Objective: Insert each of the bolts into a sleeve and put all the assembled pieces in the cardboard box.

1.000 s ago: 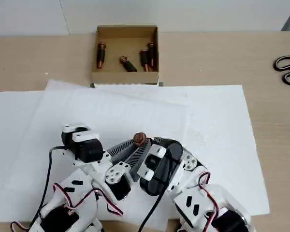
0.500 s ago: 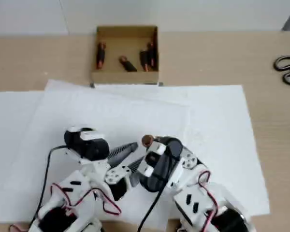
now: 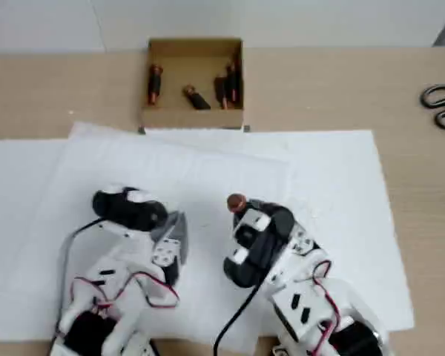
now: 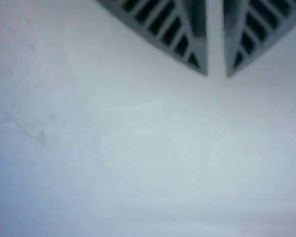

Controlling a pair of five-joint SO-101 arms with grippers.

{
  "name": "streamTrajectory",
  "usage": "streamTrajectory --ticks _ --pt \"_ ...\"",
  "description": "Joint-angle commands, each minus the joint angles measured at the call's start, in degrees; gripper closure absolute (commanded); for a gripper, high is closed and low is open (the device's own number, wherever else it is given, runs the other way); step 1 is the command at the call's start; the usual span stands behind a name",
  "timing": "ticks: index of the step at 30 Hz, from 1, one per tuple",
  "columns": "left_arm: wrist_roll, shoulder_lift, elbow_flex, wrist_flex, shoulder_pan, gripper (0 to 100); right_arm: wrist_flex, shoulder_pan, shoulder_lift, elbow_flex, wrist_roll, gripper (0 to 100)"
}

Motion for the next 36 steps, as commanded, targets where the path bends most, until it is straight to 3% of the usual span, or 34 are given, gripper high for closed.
streamTrajectory --ticks 1,12,20,23,36 --pt "-2.4 -0.3 1.9 -0.2 -6.0 99 -1.7 3.1 -0.2 -1.8 0.1 99.5" --pt "-4.8 -0.3 11.4 -0.4 -20.0 99 -1.7 6.3 -0.2 -0.2 0.0 99.5" --pt "-11.3 -0.3 15.8 -9.4 -28.7 99 -2.2 9.4 -0.2 3.0 0.0 99.5" --pt "-12.5 -0.3 16.1 -11.1 -30.0 99 -2.2 9.4 -0.2 4.9 -1.0 99.5" --pt "-12.2 -0.3 16.1 -10.9 -30.0 99 -7.6 9.5 0.5 8.3 -17.9 99.5"
